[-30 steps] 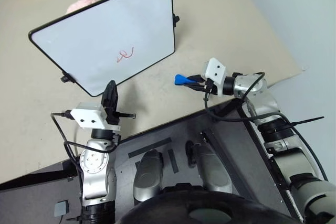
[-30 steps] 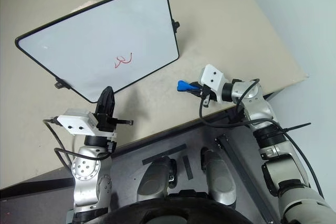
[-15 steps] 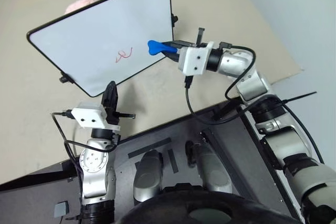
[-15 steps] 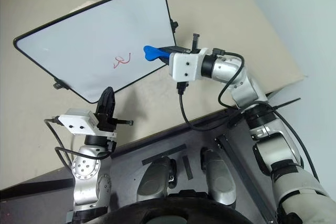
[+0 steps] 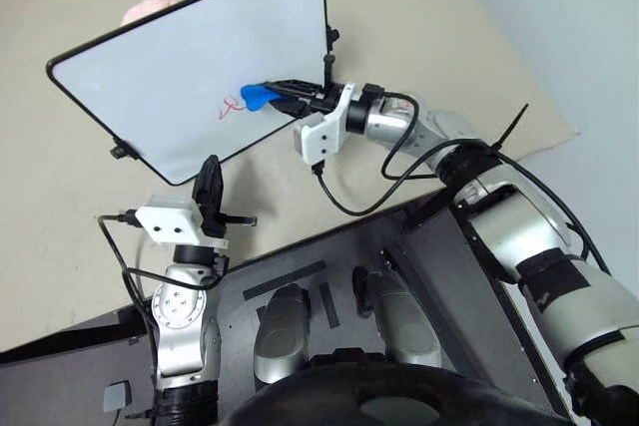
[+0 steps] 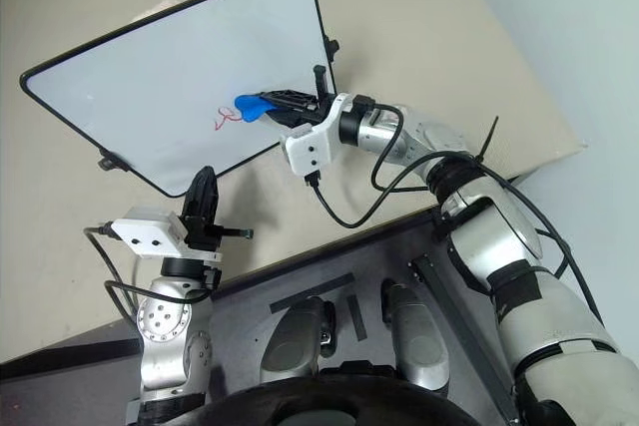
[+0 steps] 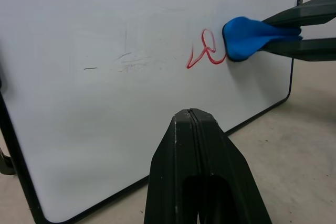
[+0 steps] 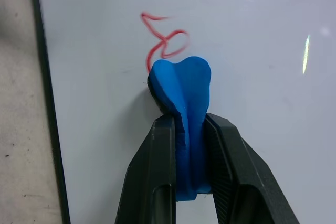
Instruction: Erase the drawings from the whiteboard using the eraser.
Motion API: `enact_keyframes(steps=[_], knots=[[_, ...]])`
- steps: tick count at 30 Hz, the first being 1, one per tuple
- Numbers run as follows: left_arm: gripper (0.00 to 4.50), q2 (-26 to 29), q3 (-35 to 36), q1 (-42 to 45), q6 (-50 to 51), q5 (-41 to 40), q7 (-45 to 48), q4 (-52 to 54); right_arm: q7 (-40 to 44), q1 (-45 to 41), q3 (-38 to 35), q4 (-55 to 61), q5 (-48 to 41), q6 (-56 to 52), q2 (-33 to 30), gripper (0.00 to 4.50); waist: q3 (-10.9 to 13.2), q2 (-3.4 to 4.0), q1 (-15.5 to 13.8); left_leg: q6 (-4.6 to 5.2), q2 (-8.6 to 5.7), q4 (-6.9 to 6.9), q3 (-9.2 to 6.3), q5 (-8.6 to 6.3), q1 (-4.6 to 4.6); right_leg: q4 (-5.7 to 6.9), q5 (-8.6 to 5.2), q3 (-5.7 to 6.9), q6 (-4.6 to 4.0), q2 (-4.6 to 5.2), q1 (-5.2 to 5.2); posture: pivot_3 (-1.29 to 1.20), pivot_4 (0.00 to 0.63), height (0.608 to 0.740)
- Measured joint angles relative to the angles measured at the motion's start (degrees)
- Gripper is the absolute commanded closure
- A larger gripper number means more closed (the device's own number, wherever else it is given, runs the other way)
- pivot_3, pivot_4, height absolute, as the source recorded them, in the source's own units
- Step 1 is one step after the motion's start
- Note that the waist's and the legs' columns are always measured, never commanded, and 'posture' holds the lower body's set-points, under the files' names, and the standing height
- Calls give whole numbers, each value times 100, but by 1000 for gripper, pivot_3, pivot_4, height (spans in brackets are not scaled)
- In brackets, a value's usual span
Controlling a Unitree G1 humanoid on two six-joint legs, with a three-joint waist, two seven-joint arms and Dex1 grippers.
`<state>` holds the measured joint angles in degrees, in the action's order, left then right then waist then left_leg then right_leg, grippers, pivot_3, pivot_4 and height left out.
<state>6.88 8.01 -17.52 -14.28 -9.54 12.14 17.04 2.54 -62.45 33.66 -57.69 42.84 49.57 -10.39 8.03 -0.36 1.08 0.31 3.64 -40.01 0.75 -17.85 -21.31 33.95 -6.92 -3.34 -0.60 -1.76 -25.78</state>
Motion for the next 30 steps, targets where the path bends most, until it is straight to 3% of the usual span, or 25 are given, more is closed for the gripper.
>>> enact_keyframes(steps=[8, 19, 30], knots=[[4500, -29, -7, -28, -36, 5, -17, 1, -849, -200, 544, -752, 630, -47, 257, 3725, 0, 0, 32, 1, 1, -1, 0, 1, -3, 5, 7, 5, -8, 0, -9, 0, 150, 740], [4500, -31, -5, -30, -61, 4, -18, 1, -1998, -725, 592, -826, 880, -73, 203, 3725, 0, 0, 58, 4, 1, -5, 0, 2, -55, 5, 41, 14, -25, -1, -76, 0, 150, 740], [4500, -31, -7, 1, -61, 4, -15, 1, -1977, -600, 869, -1023, 970, -159, 646, 3725, 0, 0, 97, 8, 0, -8, 0, 5, -52, -4, 70, 25, -30, -1, -92, 0, 150, 740]])
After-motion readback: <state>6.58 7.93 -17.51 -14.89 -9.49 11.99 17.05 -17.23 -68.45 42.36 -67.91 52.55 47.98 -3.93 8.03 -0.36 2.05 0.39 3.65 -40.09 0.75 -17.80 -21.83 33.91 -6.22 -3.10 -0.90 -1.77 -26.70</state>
